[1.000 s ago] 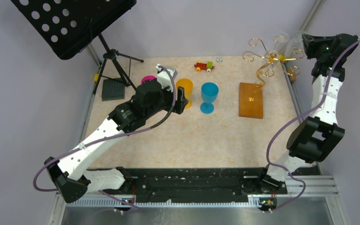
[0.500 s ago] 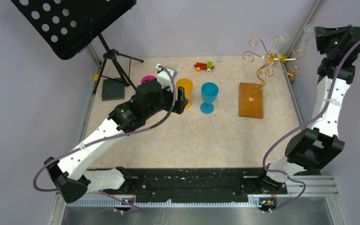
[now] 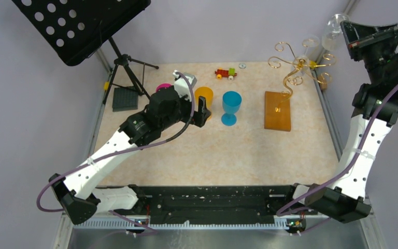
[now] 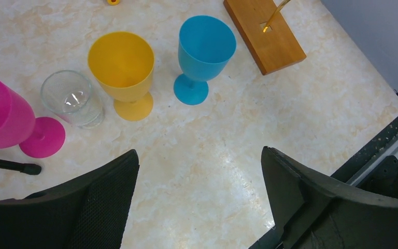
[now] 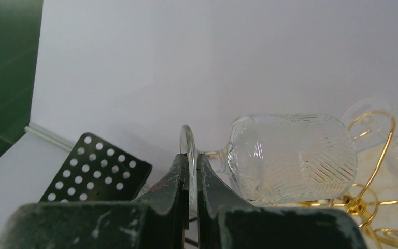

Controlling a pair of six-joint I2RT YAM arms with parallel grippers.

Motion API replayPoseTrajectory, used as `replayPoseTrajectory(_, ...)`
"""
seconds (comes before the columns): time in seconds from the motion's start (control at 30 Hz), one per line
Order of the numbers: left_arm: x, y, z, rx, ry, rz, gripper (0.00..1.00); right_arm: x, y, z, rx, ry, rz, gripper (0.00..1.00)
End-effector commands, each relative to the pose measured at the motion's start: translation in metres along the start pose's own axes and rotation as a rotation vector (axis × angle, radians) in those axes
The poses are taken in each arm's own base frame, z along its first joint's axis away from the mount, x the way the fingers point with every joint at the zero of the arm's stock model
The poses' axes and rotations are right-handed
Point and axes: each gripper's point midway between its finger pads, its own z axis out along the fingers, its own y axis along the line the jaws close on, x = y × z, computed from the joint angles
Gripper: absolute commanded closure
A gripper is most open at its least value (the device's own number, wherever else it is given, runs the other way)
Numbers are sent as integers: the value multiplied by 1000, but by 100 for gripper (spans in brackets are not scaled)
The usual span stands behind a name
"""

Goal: Take the wine glass off the wine glass rack

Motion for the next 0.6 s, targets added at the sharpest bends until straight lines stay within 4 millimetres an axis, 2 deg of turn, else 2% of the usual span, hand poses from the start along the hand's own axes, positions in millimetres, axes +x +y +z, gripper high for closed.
replayPoseTrajectory(0.0,-21,-17,-3,82,-47,-22,8,28,53,-35,-175,128,34,100)
replayPoseTrajectory(0.07,-23,-21,-1,98,-46,-27,8,41,64,-53,-221,169,44,100)
replayPoseTrajectory(0.3,-30,-55,-3,275,-36,-61,8,79,104,-104,-395,299,112,100)
replayPoseTrajectory(0.47,-41,-74,-3,361,-38,-102,8,114,115,-123,-481,428,225,100)
replayPoseTrajectory(0.57,-52,-79,-4,371,-52,-138,5,126,122,-132,-536,472,256,100)
